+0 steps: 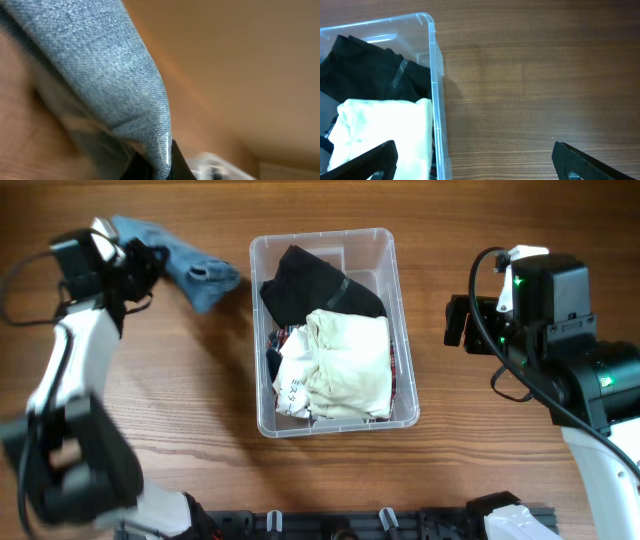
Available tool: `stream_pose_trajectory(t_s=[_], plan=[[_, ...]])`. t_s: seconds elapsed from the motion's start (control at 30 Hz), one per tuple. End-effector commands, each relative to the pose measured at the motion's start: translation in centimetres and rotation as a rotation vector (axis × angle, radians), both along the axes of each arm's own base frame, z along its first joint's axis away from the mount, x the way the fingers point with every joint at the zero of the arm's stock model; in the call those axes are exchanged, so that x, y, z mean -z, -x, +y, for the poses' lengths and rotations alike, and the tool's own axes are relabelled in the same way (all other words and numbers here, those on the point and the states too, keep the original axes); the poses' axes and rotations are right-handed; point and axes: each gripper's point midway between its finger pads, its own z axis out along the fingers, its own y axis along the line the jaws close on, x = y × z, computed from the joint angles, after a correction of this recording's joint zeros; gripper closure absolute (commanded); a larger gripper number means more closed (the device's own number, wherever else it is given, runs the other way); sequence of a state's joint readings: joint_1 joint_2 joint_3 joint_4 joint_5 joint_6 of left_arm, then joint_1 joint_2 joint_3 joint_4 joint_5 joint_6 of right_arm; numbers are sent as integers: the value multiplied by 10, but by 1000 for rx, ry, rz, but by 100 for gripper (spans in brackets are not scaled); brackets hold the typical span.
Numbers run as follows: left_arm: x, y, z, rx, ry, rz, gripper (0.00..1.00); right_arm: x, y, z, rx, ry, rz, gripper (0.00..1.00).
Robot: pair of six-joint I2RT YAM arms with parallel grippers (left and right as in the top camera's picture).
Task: Pack container
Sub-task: 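Grasp the folded blue jeans with the left gripper and lift, then place the blue jeans on top in the container's far end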
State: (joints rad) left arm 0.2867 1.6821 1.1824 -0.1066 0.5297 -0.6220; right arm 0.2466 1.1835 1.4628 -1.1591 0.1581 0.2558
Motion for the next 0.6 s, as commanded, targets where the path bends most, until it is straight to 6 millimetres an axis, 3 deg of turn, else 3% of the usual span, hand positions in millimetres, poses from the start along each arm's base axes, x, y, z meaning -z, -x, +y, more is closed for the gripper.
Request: stream_pose_trajectory(t_s=[0.0,0.1,0.17,0.27,0.4,0.57], plan=[[-138,38,-40,100,-107,-316,96,-7,-6,-8,18,40,-35,0],[-197,78,-98,227,-146,-473,96,-8,-6,-7,17,39,-39,0],[-212,98,-145,329,-137,-525,96,-8,-6,-7,17,39,-38,0],[-201,99,-192,336,-161,-491,96,-7,-5,-8,17,40,-32,0],[-173,94,-230,157,-190,-385,96,-4,-2,-8,4,55,-15,0],[-151,88,-271,-9,-197,-369,96,1,3,-10,-21,82,16,0]])
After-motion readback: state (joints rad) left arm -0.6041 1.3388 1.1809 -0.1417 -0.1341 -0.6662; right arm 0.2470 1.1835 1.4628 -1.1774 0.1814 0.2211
